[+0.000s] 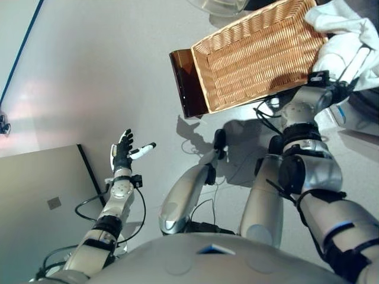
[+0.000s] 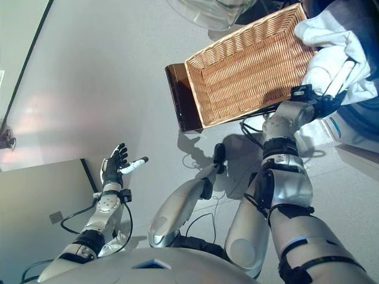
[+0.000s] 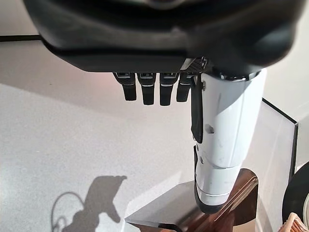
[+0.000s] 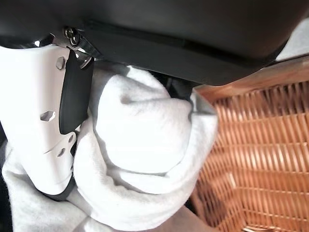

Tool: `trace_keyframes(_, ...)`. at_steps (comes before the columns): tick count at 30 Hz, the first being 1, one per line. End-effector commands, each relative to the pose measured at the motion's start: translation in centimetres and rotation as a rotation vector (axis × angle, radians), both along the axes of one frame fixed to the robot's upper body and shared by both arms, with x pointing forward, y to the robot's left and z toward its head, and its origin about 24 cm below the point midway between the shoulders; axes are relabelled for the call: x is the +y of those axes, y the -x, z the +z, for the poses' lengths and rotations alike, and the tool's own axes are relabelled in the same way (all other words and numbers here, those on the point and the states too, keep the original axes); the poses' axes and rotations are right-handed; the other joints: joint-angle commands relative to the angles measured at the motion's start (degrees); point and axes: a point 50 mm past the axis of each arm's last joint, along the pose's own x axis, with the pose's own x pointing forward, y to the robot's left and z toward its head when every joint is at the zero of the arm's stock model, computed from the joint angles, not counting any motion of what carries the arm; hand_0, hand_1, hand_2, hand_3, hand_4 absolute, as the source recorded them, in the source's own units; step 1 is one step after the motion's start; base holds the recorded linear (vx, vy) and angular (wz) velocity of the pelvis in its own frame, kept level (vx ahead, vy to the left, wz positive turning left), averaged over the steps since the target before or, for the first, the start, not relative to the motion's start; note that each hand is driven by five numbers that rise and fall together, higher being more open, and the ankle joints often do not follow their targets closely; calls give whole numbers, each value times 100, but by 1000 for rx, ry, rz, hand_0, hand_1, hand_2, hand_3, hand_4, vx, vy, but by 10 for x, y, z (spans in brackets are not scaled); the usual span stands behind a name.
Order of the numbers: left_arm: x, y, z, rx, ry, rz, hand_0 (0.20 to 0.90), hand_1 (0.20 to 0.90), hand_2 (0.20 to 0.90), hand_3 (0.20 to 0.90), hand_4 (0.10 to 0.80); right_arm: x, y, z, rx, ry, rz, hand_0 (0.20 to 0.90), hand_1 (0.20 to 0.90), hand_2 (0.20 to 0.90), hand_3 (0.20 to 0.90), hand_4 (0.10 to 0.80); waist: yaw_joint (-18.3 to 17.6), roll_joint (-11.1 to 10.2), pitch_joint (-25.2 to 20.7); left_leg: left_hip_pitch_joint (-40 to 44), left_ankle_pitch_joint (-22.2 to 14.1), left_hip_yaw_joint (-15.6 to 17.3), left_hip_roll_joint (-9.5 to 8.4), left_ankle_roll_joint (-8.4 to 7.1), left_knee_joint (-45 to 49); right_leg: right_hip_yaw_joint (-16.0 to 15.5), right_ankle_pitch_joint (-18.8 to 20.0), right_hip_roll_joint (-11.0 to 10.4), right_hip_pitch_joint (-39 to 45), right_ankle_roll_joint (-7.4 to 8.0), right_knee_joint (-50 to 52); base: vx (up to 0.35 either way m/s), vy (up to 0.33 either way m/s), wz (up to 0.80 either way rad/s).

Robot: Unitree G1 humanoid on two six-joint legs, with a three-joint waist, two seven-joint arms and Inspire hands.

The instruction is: Pick up the clothes and place them into the washing machine

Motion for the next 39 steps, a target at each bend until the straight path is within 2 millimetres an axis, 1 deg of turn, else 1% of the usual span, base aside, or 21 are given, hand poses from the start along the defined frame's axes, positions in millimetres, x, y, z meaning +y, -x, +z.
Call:
trace_keyframes(1,20,1,6,-46,-62,36,900,900,900,900,800,-25,3,92,-147,307,-99,200,200,200,200,300,217,-29,-415,-62,-502,-41,-354,-299,343,178,476,-67,597,67,-1299,4,-33,4)
trace_keyframes(7,29,3,9,-62,-77,47,900,900,900,900,800,-33,15,165,-236,547,-155,200,200,200,200,300,334,-8,-470,17,-391,-121,-317,-350,212,97,433,-26,633,56,-1262,-1,-47,6)
trace_keyframes(8,32,4,10,-66,-81,49,900,900,900,900,800,-32,20,189,-252,646,-172,200,200,200,200,300,352,-24,-495,49,-364,-131,-296,-362,177,67,425,-29,638,54,-1241,-3,-34,10)
trace_keyframes(9,31,3,10,-67,-78,50,900,900,900,900,800,-31,20,191,-252,648,-173,200,200,200,200,300,349,-11,-489,49,-362,-131,-296,-362,173,66,425,-29,636,54,-1240,-4,-32,10)
trace_keyframes(13,36,3,13,-80,-89,41,900,900,900,900,800,-31,32,237,-263,823,-216,200,200,200,200,300,420,-69,-581,88,-296,-174,-272,-389,87,11,432,-19,637,58,-1247,3,-18,4)
trace_keyframes(14,38,2,14,-88,-82,43,900,900,900,900,800,-31,39,255,-290,883,-236,200,200,200,200,300,437,-85,-608,109,-258,-199,-257,-409,29,-17,430,-18,632,57,-1238,0,-18,4)
trace_keyframes(18,38,3,14,-91,-76,43,900,900,900,900,800,-37,53,270,-321,919,-294,200,200,200,200,300,411,-125,-623,159,-201,-270,-259,-450,-55,-99,390,-10,660,43,-1183,0,-25,6)
trace_keyframes(23,39,4,12,-77,-85,51,900,900,900,900,800,-46,55,263,-262,887,-348,200,200,200,200,300,382,-162,-623,153,-193,-283,-259,-435,-72,-114,369,1,664,29,-1167,5,-3,10)
trace_keyframes(24,39,5,11,-71,-81,55,900,900,900,900,800,-49,53,259,-198,906,-356,200,200,200,200,300,382,-178,-621,155,-201,-290,-257,-429,-66,-121,371,-2,676,31,-1184,0,0,0)
trace_keyframes(25,42,6,9,-58,-100,55,900,900,900,900,800,-60,45,246,22,952,-371,491,491,491,491,508,370,-219,-612,144,-198,-283,-259,-421,-57,-117,418,-1,662,31,-1214,0,0,0)
trace_keyframes(26,41,6,9,-59,-99,55,900,900,900,900,800,-60,45,247,22,954,-371,900,900,900,900,800,371,-210,-609,141,-198,-279,-259,-421,-58,-114,420,0,659,31,-1217,-51,14,2)
trace_keyframes(27,50,4,12,-56,-123,60,900,900,900,900,800,-76,37,238,728,1335,-488,900,900,900,900,800,386,-322,-602,113,-173,-236,-244,-415,-51,-99,494,2,615,33,-1234,-41,3,3)
trace_keyframes(28,47,3,12,-59,-115,63,900,900,900,900,800,-73,36,243,723,1342,-492,900,900,900,900,800,370,-278,-582,103,-167,-233,-237,-415,-52,-97,512,10,608,33,-1245,-68,23,3)
trace_keyframes(29,55,4,13,-54,-127,61,900,900,900,900,800,-66,25,245,1230,1771,-507,900,900,900,900,800,341,-315,-572,52,-144,-202,-220,-411,-36,-82,584,43,561,22,-1254,-30,21,2)
trace_keyframes(30,54,4,13,-55,-123,62,900,900,900,900,800,-66,25,247,1228,1774,-510,900,900,900,900,800,331,-297,-563,51,-146,-203,-220,-411,-33,-83,582,43,559,22,-1251,-18,39,0)
trace_keyframes(31,49,6,13,-53,-120,25,900,900,900,900,800,-74,28,237,1792,2069,-792,900,900,900,900,800,335,-318,-602,20,-146,-228,-248,-409,2,-82,614,37,559,24,-1278,0,0,0)
trace_keyframes(32,48,6,12,-53,-116,26,900,900,900,900,800,-73,28,239,1792,2072,-796,900,900,900,900,800,321,-294,-596,20,-151,-233,-249,-408,6,-87,605,35,559,24,-1270,0,0,0)
trace_keyframes(33,46,8,10,-41,-107,15,900,900,900,900,800,-86,33,230,1969,2054,-760,900,900,900,900,800,318,-296,-609,7,-152,-252,-265,-404,17,-95,604,31,560,19,-1279,0,0,0)
trace_keyframes(34,45,7,9,-37,-99,6,900,900,900,900,800,-87,32,227,2071,2094,-771,900,900,900,900,800,327,-293,-621,-3,-145,-257,-275,-406,23,-87,606,29,553,20,-1274,0,0,0)
trace_keyframes(35,43,6,10,-37,-88,0,900,900,900,900,800,-90,28,212,-2156,-2089,719,900,900,900,900,800,325,-290,-613,-9,-150,-265,-277,-400,32,-61,609,36,529,19,-1251,0,0,0)
trace_keyframes(39,39,0,11,-48,-74,3,900,900,900,900,800,-94,26,189,-2185,-2050,624,900,900,900,900,800,326,-285,-574,-12,-136,-253,-280,-391,37,-49,614,38,521,15,-1227,0,0,0)
